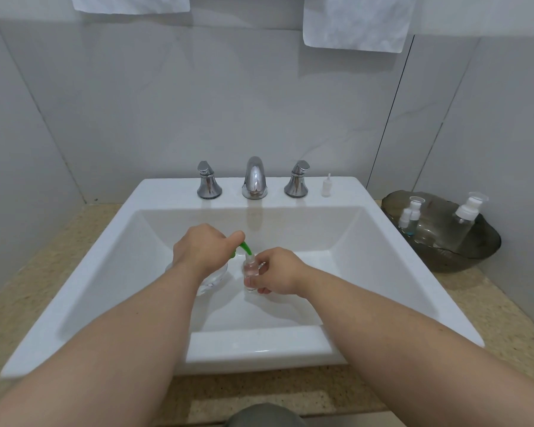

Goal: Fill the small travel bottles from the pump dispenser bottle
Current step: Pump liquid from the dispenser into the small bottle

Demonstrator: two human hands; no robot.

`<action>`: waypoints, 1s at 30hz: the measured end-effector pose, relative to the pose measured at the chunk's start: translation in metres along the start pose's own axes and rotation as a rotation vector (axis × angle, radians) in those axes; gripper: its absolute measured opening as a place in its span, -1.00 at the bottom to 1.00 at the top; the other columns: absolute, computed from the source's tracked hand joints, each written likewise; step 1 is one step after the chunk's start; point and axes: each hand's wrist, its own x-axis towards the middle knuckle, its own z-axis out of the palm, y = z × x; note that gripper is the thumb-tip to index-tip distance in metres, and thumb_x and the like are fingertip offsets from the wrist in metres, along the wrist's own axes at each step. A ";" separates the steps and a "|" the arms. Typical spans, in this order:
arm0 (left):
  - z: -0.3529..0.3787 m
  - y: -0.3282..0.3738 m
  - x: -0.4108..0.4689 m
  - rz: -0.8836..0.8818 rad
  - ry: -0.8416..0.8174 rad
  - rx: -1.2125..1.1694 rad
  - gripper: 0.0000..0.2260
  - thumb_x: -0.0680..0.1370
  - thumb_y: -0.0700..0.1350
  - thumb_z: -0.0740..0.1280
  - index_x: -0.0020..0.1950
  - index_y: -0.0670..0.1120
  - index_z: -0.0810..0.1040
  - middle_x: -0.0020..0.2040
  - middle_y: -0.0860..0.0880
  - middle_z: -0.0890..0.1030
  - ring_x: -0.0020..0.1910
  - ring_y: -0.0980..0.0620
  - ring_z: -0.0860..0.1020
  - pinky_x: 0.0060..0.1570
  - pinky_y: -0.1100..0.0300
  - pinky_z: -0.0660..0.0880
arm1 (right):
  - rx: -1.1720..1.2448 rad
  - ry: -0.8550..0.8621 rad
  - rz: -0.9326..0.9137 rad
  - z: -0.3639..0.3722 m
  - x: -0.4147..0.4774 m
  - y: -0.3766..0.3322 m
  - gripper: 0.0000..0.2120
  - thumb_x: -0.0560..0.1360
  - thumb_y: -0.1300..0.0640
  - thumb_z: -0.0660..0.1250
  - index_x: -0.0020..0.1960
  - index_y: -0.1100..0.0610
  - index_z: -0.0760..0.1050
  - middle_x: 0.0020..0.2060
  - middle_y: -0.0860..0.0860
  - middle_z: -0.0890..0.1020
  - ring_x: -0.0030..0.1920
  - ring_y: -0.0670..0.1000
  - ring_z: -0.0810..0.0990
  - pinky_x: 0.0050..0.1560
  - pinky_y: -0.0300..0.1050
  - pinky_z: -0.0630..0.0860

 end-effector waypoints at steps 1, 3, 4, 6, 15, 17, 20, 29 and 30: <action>0.000 0.000 0.000 -0.001 0.002 -0.001 -0.57 0.47 0.23 0.29 -0.31 -0.08 0.71 -0.29 -0.04 0.67 -0.22 -0.08 0.61 -0.18 0.13 0.50 | -0.003 0.001 0.001 0.000 0.000 0.000 -0.74 0.49 0.15 0.54 0.13 0.19 0.61 -0.11 0.07 0.67 -0.23 0.03 0.68 0.10 0.01 0.67; -0.001 0.000 0.000 -0.001 0.004 -0.003 -0.57 0.48 0.22 0.29 -0.30 -0.09 0.71 -0.31 -0.05 0.66 -0.22 -0.09 0.61 -0.20 0.13 0.48 | -0.007 0.001 0.002 0.000 0.000 0.000 -0.73 0.49 0.15 0.53 0.14 0.19 0.60 -0.11 0.07 0.67 -0.23 0.03 0.68 0.10 0.00 0.67; -0.001 0.000 0.000 -0.001 0.005 -0.004 -0.57 0.48 0.23 0.29 -0.30 -0.09 0.71 -0.30 -0.06 0.66 -0.22 -0.10 0.61 -0.20 0.13 0.48 | -0.006 -0.002 0.002 0.000 0.000 0.000 -0.73 0.49 0.15 0.53 0.14 0.19 0.60 -0.12 0.07 0.67 -0.24 0.02 0.68 0.09 -0.01 0.68; -0.001 0.000 0.000 0.000 0.005 -0.005 -0.56 0.48 0.24 0.29 -0.29 -0.09 0.71 -0.28 -0.06 0.67 -0.21 -0.09 0.61 -0.18 0.13 0.50 | -0.007 -0.004 0.001 0.000 0.000 0.000 -0.73 0.49 0.15 0.53 0.14 0.18 0.60 -0.12 0.06 0.66 -0.25 0.02 0.68 0.09 0.00 0.68; 0.001 -0.004 -0.003 0.022 0.003 0.009 -0.38 0.49 0.39 0.25 -0.26 -0.17 0.66 -0.29 -0.07 0.65 -0.21 -0.08 0.61 -0.25 0.15 0.44 | -0.012 -0.003 0.012 -0.001 -0.002 -0.001 -0.74 0.49 0.14 0.53 0.13 0.17 0.61 -0.11 0.07 0.68 -0.23 0.01 0.68 0.10 -0.01 0.67; 0.001 -0.003 -0.003 0.015 0.004 0.013 -0.38 0.50 0.38 0.26 -0.25 -0.18 0.66 -0.29 -0.09 0.64 -0.22 -0.09 0.60 -0.27 0.16 0.42 | -0.012 -0.003 0.014 -0.001 -0.002 -0.001 -0.74 0.49 0.14 0.53 0.13 0.17 0.61 -0.10 0.08 0.69 -0.23 0.01 0.68 0.11 -0.01 0.67; 0.001 -0.001 -0.002 -0.006 0.009 0.010 -0.40 0.49 0.36 0.27 -0.27 -0.20 0.63 -0.32 -0.09 0.60 -0.28 -0.09 0.56 -0.29 0.16 0.41 | -0.012 -0.003 0.014 -0.001 -0.002 -0.002 -0.73 0.49 0.13 0.54 0.15 0.17 0.60 -0.10 0.08 0.68 -0.23 0.01 0.68 0.10 -0.03 0.67; 0.002 0.002 -0.001 -0.027 0.023 0.029 -0.48 0.50 0.27 0.30 -0.21 -0.20 0.68 -0.25 -0.13 0.67 -0.31 -0.07 0.52 -0.30 0.17 0.40 | -0.017 -0.001 0.000 -0.001 -0.002 -0.002 -0.75 0.49 0.13 0.53 0.12 0.15 0.60 -0.15 0.07 0.68 -0.24 0.01 0.68 0.10 -0.03 0.67; 0.003 0.002 -0.001 -0.028 0.025 0.033 -0.48 0.50 0.27 0.30 -0.20 -0.20 0.68 -0.22 -0.13 0.69 -0.31 -0.07 0.52 -0.30 0.17 0.40 | -0.015 -0.001 0.000 -0.001 -0.001 -0.001 -0.75 0.48 0.13 0.53 0.12 0.15 0.60 -0.14 0.08 0.69 -0.23 0.01 0.69 0.11 0.00 0.67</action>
